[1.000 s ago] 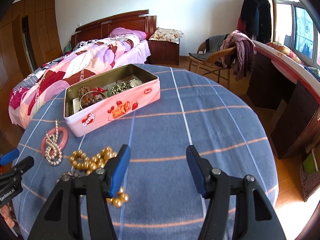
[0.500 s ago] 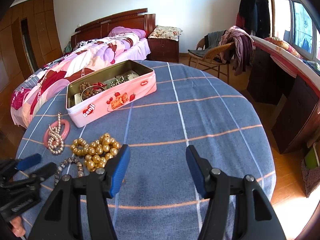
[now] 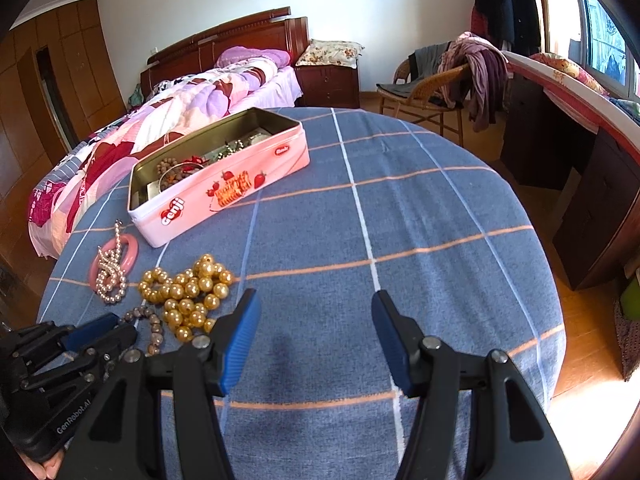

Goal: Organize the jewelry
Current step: 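Grasp the dark bead bracelet with left while right grasps the gold bead strand, then lift the dark beads with left and gold beads with right toward the tin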

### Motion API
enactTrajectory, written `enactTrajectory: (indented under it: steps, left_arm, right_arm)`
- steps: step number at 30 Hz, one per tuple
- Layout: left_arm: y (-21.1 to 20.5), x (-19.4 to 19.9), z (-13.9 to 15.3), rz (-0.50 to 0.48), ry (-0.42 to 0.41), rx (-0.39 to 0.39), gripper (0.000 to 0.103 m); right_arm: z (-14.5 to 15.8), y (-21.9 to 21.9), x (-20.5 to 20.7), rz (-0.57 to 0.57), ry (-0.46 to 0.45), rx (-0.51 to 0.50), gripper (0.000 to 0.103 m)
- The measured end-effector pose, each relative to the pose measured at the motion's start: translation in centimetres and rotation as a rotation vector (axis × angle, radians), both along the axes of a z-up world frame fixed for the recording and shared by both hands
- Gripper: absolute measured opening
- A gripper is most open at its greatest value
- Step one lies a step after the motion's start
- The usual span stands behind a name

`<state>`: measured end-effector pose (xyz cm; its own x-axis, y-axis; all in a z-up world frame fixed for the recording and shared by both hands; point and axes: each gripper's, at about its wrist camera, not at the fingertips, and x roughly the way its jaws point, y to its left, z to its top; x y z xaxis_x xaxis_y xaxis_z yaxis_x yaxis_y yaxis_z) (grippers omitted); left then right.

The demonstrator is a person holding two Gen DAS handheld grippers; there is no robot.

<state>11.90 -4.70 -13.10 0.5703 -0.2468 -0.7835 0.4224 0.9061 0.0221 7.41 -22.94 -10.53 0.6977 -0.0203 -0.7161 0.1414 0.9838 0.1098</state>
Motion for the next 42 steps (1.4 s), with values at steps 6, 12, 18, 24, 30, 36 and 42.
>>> enactTrajectory:
  steps: [6,12,18,24,30,36,42]
  left_arm:
    - [1.8,-0.3,0.2,-0.001,0.035,-0.118,0.008]
    - [3.8,-1.2,2.7,0.031,-0.04,-0.173,0.008]
    - [7.0,-1.4,5.9,0.098,-0.134,-0.198,0.008]
    - [9.3,-1.4,7.9,0.146,-0.187,-0.219,0.008]
    - [10.4,-1.2,7.8,0.173,-0.194,-0.214,0.008]
    - [10.8,-1.1,7.4,0.185,-0.182,-0.216,0.008]
    - [10.7,-1.2,7.2,0.183,-0.176,-0.222,0.008]
  right_arm:
    - [-0.1,0.0,0.2,0.004,0.01,0.016,0.061]
    - [-0.1,0.2,0.2,0.01,0.011,0.022,0.061]
    - [0.6,3.2,0.6,0.116,-0.002,-0.074,0.061]
    - [0.9,7.4,2.9,0.228,0.024,-0.142,0.072]
    - [-1.3,9.4,5.2,0.265,0.135,-0.155,0.076]
    - [-1.9,8.6,5.3,0.259,0.157,-0.122,0.07]
    - [-1.6,8.8,4.7,0.28,0.136,-0.127,0.03]
